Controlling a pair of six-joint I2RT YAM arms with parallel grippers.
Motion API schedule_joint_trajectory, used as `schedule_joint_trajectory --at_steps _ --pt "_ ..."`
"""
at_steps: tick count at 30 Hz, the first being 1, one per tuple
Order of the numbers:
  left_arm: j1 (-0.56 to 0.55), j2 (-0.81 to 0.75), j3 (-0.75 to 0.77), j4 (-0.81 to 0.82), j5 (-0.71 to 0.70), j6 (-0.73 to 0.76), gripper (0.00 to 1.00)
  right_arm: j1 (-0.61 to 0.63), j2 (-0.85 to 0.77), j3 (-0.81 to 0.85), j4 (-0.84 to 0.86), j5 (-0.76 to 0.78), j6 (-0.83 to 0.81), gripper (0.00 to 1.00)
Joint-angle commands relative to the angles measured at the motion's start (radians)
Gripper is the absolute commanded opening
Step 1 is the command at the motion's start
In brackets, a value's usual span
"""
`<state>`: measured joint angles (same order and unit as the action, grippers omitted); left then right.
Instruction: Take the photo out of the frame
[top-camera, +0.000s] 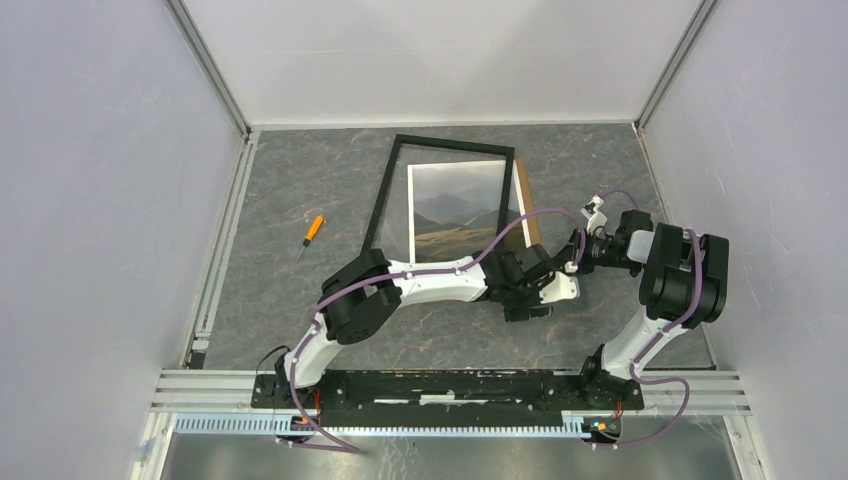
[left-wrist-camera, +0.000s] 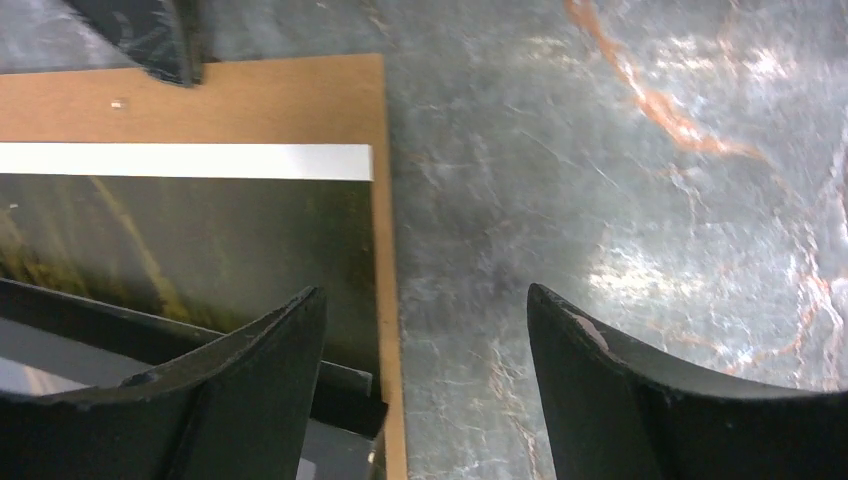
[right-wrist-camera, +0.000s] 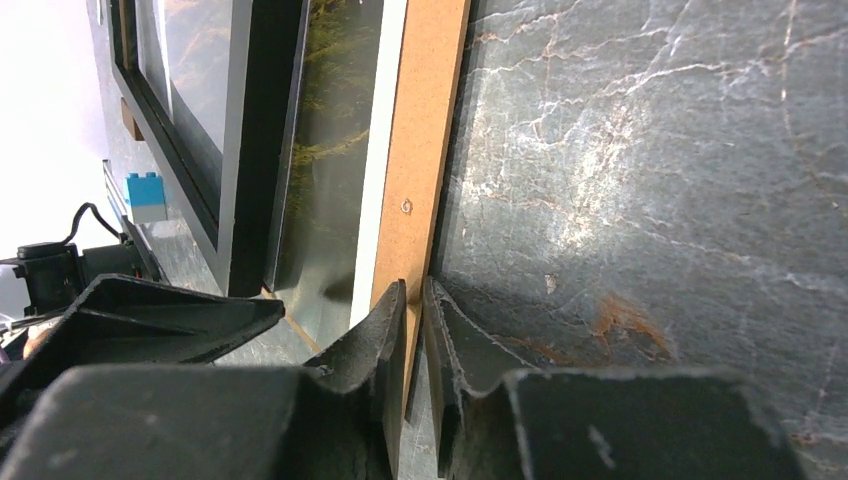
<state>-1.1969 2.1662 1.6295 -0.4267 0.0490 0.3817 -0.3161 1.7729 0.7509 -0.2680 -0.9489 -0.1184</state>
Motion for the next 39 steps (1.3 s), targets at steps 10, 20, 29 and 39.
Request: schedule_joint_trajectory --at_steps 10,20,29,39 --pt "0.074 -0.215 -0.067 -0.019 0.095 -0.169 0.79 0.017 0.025 -0.036 -0.108 0.268 -0.143 0.30" --pt "0.296 -0.597 -0.488 -0.101 0.123 -0.129 0.79 0.089 -0.237 -0.022 -0.084 0.242 -0.230 0.51" --pt "0.477 -0.612 -0.592 -0.169 -0.046 0.295 0.77 0.171 -0.169 -0.008 -0.076 0.333 -0.198 0.45" --pt "0.483 -0.495 -0.578 -0.122 -0.071 0.406 0.78 0.171 -0.095 -0.005 -0.066 0.360 -0.189 0.42"
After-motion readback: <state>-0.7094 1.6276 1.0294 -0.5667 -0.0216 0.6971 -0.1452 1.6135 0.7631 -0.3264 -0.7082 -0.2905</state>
